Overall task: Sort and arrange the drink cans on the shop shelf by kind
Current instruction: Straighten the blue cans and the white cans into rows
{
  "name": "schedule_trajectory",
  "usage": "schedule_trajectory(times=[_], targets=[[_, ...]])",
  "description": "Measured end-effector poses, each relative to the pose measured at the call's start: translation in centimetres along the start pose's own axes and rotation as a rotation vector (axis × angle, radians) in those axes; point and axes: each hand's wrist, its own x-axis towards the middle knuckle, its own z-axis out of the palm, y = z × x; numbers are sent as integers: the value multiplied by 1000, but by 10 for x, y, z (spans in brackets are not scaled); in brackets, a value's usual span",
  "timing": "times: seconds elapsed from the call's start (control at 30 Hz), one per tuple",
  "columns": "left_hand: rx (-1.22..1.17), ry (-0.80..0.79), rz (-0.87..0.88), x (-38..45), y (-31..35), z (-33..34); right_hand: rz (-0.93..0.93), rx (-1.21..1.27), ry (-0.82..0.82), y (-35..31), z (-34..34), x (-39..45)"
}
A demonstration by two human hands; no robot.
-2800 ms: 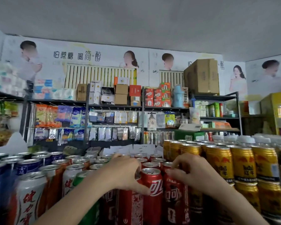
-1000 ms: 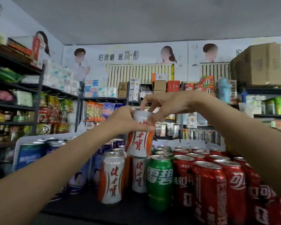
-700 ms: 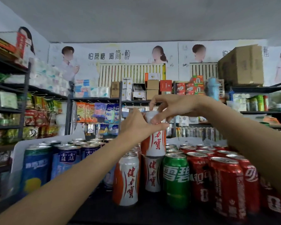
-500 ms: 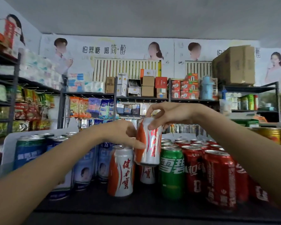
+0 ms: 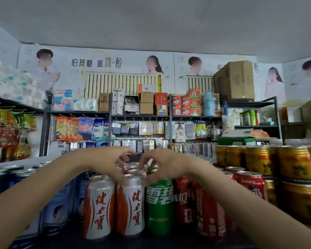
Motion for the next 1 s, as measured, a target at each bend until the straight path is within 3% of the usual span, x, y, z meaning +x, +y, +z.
schedule_trajectory(times=[0.17, 0.43, 0.63, 0.73, 1.0], targets=[[-45, 1, 119, 20, 50, 12, 209, 21, 146, 60, -56, -63], [-90, -175, 182, 61, 122, 45, 575, -247, -158, 134, -63, -142], [-211, -158, 172, 82, 153, 50, 485, -207, -82, 153, -54, -155], [-27, -95, 114, 106, 162, 52, 474, -236, -144, 157, -57, -142], [166, -177, 86, 133, 177, 60, 416, -279, -224, 173, -54, -124]])
